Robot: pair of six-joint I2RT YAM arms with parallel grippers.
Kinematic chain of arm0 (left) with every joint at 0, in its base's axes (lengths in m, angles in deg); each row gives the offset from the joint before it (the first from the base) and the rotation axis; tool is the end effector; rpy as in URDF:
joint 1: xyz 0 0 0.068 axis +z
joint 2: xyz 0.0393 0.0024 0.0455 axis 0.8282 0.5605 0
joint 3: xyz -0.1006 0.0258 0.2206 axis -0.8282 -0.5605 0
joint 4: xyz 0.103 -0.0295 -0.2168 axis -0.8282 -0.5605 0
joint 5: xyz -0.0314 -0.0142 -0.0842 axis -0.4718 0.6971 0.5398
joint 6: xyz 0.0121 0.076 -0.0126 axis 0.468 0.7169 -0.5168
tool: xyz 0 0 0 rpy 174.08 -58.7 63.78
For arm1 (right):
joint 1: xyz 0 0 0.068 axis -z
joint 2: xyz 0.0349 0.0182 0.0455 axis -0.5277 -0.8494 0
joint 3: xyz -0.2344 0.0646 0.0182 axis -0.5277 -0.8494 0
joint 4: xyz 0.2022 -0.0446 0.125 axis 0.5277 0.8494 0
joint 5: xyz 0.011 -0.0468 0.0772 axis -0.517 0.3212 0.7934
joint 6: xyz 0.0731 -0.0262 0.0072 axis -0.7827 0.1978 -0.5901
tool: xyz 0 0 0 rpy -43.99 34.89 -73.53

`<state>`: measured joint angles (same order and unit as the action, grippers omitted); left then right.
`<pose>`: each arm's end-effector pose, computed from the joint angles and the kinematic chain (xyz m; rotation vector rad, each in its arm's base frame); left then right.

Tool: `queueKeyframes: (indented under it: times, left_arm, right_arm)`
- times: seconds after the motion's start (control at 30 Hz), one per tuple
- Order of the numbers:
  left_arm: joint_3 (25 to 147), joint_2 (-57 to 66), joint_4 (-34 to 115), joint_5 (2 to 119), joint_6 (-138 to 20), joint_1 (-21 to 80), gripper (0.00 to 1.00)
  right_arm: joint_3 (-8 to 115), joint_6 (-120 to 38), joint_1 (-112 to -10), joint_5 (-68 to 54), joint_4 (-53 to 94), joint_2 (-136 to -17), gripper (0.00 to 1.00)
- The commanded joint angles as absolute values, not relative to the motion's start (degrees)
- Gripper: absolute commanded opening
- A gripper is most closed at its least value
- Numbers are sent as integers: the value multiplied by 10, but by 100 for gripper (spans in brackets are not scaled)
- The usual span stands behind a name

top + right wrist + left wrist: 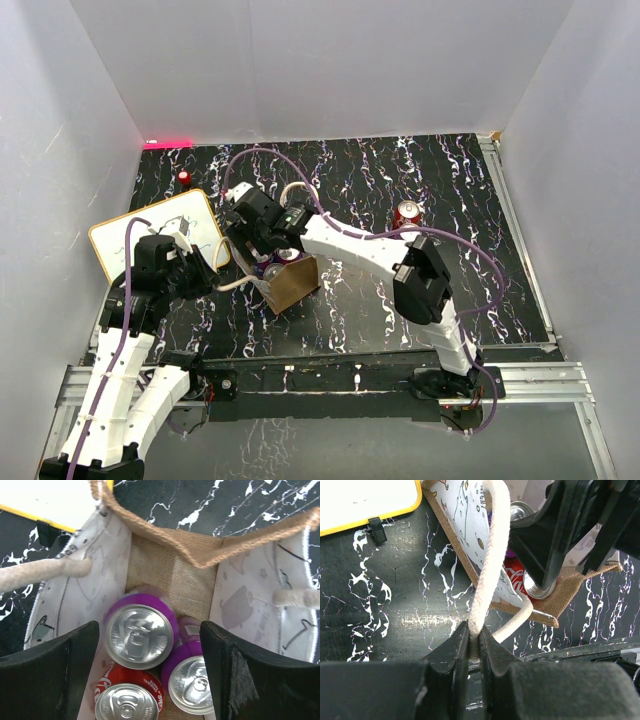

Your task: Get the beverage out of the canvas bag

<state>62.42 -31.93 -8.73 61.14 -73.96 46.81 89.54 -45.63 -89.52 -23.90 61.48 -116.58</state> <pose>0.1553 -0.0356 0.2737 -0.2564 2.2432 -0.5140 0.2552 0.3820 0.2279 -0.9022 2.3005 0.3226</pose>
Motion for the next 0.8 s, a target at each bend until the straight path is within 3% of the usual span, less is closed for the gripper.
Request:
queueKeyframes:
  times: [0.0,0.6,0.77]
  left_arm:
    - [624,-324,-94,607,-737,471,0]
    - [623,-325,-94,608,-736,471,0]
    - [623,-326,-94,608,-736,471,0]
  right_arm:
    - [936,-424,-908,-233,634,-1183,84]
    - [953,-426,-911,-254,681,-1246,86]
    - [972,-425,-912,-258,692,-1261,81]
